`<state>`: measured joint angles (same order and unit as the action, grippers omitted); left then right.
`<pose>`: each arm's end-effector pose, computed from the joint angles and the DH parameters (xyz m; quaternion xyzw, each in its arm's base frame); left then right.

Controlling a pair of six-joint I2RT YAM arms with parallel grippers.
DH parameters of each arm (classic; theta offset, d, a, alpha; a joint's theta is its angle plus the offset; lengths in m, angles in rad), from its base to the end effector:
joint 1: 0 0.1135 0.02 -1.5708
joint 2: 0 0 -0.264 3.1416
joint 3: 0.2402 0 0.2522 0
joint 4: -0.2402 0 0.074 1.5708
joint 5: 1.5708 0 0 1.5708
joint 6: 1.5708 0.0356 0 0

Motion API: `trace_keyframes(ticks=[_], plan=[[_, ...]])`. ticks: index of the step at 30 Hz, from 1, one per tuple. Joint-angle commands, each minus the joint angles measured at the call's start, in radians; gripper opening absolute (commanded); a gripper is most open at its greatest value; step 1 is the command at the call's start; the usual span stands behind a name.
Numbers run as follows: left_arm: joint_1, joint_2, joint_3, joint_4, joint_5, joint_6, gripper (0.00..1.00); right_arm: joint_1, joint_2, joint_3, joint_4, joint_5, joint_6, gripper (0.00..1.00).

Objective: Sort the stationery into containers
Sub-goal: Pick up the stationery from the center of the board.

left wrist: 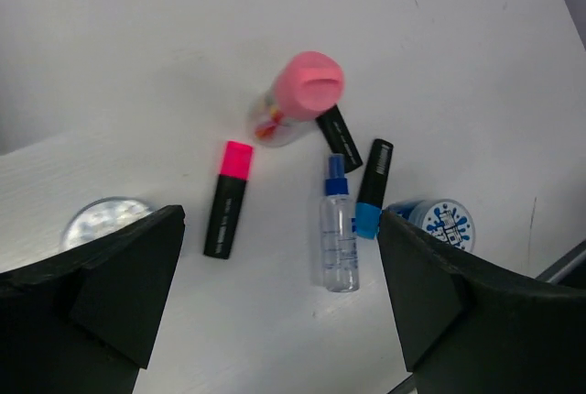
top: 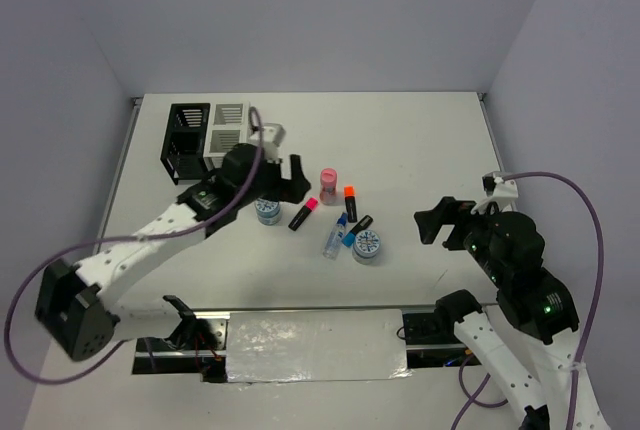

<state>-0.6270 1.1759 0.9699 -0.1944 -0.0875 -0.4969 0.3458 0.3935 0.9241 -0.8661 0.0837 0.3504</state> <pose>0.2215 -0.1567 0.3231 0.0300 0.8326 -0.2632 0.4864 0.0579 0.0177 0.3544 0.0261 0.8145 0.1653 0.5555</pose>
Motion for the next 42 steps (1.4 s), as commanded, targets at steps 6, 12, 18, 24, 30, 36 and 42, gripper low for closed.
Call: trace_keyframes(ticks=[6,12,18,24,30,36,42], plan=[[-0.082,0.306,0.153,0.266,-0.001,0.086,0.99,-0.007,0.019,0.001,0.038,-0.134,-0.021,1.0],[-0.086,0.455,0.23,0.257,-0.005,0.106,0.98,-0.007,0.024,0.001,0.055,-0.185,-0.021,1.0],[-0.099,0.541,0.268,0.259,-0.003,0.109,0.91,-0.005,0.028,-0.002,0.058,-0.186,-0.033,1.0],[-0.105,0.603,0.289,0.257,-0.035,0.113,0.82,-0.005,0.019,-0.004,0.047,-0.202,-0.042,1.0],[-0.111,0.627,0.3,0.265,-0.066,0.124,0.56,-0.005,0.015,-0.001,0.035,-0.191,-0.056,1.0],[-0.115,0.614,0.337,0.263,-0.113,0.156,0.14,-0.005,0.011,-0.014,0.044,-0.203,-0.053,1.0],[-0.108,0.55,0.443,0.184,-0.326,0.196,0.0,-0.005,0.011,-0.005,0.039,-0.2,-0.053,1.0]])
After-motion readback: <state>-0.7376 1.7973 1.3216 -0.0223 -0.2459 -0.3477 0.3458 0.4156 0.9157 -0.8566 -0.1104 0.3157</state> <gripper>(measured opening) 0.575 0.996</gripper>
